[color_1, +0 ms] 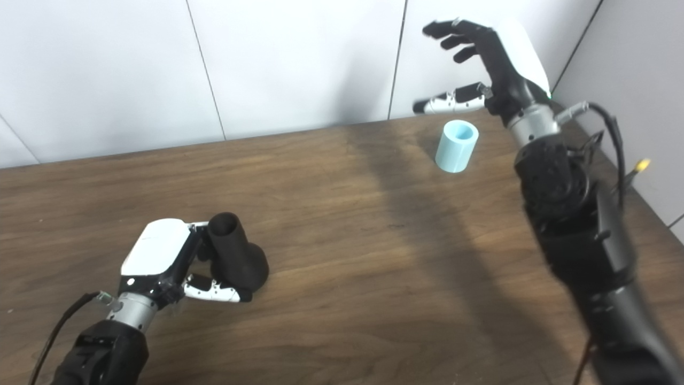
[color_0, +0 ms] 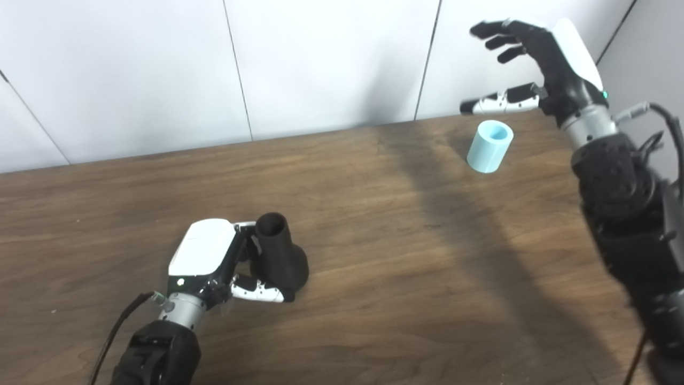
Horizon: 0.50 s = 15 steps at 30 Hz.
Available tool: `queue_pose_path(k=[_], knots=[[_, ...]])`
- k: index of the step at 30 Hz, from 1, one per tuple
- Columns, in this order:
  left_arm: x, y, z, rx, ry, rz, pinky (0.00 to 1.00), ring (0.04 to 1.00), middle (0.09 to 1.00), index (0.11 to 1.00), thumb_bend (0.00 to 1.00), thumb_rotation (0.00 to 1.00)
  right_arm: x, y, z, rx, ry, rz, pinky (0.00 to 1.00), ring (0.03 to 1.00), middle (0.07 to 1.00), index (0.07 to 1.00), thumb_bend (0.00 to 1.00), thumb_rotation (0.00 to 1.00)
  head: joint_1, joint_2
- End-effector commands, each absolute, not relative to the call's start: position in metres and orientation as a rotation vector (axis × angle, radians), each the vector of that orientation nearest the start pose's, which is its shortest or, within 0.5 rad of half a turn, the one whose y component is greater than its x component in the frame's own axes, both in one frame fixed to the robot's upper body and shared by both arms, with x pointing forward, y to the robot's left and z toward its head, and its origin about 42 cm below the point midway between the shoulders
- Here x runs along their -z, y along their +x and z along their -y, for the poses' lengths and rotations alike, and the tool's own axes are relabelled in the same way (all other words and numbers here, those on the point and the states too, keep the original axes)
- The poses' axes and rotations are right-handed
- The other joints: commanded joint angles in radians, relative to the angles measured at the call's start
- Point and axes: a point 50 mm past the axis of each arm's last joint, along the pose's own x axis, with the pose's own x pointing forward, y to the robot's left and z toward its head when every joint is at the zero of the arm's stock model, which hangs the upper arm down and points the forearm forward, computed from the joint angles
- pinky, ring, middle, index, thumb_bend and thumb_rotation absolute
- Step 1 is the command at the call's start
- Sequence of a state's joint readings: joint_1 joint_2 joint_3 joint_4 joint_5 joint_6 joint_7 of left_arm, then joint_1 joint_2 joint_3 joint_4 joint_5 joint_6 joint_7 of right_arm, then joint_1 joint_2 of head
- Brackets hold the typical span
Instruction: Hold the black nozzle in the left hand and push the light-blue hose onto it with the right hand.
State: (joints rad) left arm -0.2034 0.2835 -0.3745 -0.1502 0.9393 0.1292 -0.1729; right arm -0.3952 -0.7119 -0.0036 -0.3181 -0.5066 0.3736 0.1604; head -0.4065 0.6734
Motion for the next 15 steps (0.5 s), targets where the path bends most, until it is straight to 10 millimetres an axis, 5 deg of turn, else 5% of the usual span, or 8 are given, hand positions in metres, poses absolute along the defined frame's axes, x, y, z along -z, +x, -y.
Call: queue_pose_path(k=[1,15], knots=[[-0.163,0.322,-0.191,0.33,1.26,0.228,0.37,0.435,0.454,0.501,0.5,0.0,-0.372,0.361,0.367,0.197,-1.275,0.332,0.71,0.825,0.785,0.732,0.81,0.07,-0.022,-0.003],[-0.163,0.321,-0.191,0.33,1.284,0.232,0.36,0.425,0.447,0.503,0.5,0.0,-0.361,0.42,0.399,0.097,-1.516,-0.055,0.91,0.94,0.88,0.785,0.95,0.12,-0.06,-0.009]])
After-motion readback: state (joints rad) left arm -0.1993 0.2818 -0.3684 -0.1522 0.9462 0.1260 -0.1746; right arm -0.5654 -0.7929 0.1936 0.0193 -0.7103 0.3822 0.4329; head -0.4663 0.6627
